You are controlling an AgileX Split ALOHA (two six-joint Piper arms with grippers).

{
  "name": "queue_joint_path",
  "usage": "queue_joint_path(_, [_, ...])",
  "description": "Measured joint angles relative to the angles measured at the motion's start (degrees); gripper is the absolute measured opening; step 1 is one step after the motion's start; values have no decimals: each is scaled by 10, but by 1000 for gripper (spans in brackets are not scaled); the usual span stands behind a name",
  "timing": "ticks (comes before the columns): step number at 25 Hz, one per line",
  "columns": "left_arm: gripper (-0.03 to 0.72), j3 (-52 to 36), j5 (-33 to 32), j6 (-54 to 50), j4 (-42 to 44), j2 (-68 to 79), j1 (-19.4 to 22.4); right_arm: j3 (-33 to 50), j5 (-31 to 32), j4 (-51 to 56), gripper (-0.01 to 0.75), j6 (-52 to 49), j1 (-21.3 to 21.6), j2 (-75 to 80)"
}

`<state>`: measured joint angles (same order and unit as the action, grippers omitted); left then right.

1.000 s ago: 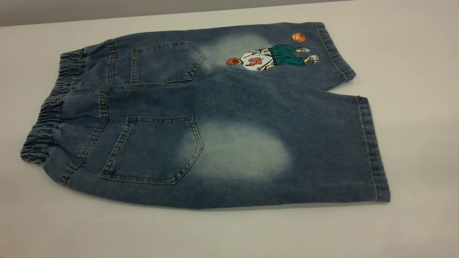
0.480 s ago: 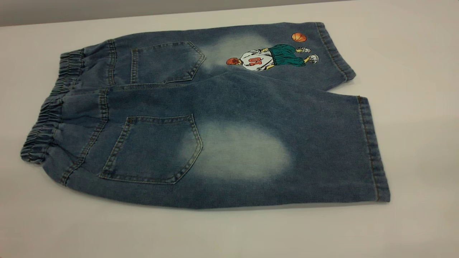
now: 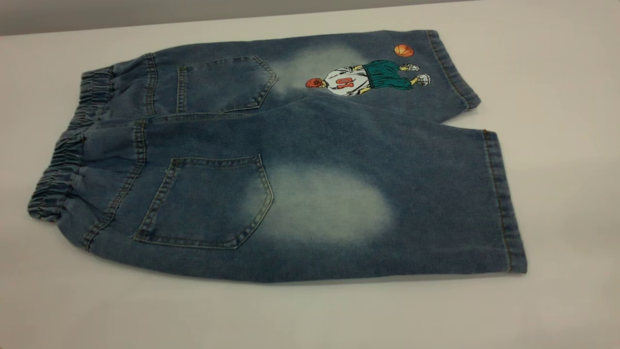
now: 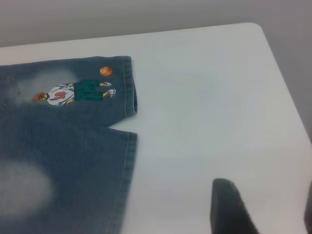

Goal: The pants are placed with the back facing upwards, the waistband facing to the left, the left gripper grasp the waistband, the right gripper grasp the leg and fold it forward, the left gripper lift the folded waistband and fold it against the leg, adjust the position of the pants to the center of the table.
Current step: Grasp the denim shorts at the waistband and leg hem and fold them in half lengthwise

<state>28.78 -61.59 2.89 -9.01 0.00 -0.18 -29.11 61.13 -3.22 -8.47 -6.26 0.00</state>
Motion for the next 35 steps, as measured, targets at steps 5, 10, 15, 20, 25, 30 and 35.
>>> queue_joint_path(5, [521, 0, 0, -4, 0, 0, 0, 0, 0, 0, 279, 0, 0, 0])
queue_joint_path(10, [519, 1, 1, -46, 36, 0, 1, 0, -1, 7, 279, 12, 0, 0])
queue_joint_path(15, [511, 18, 58, -84, 84, 0, 1, -11, -23, 19, 279, 45, 0, 13])
queue_joint_path(20, [498, 18, 140, -106, 90, 53, 1, -29, -84, 56, 279, 48, 0, 100])
queue_joint_path(25, [472, 26, 177, -106, 90, 164, 1, -35, -139, 109, 279, 68, 0, 207])
queue_joint_path(30, [459, 75, 170, -89, 90, 320, 1, -33, -170, 149, 279, 102, 0, 312])
queue_joint_path(35, [456, 116, 186, -77, 90, 480, 1, -32, -195, 208, 279, 140, 0, 410])
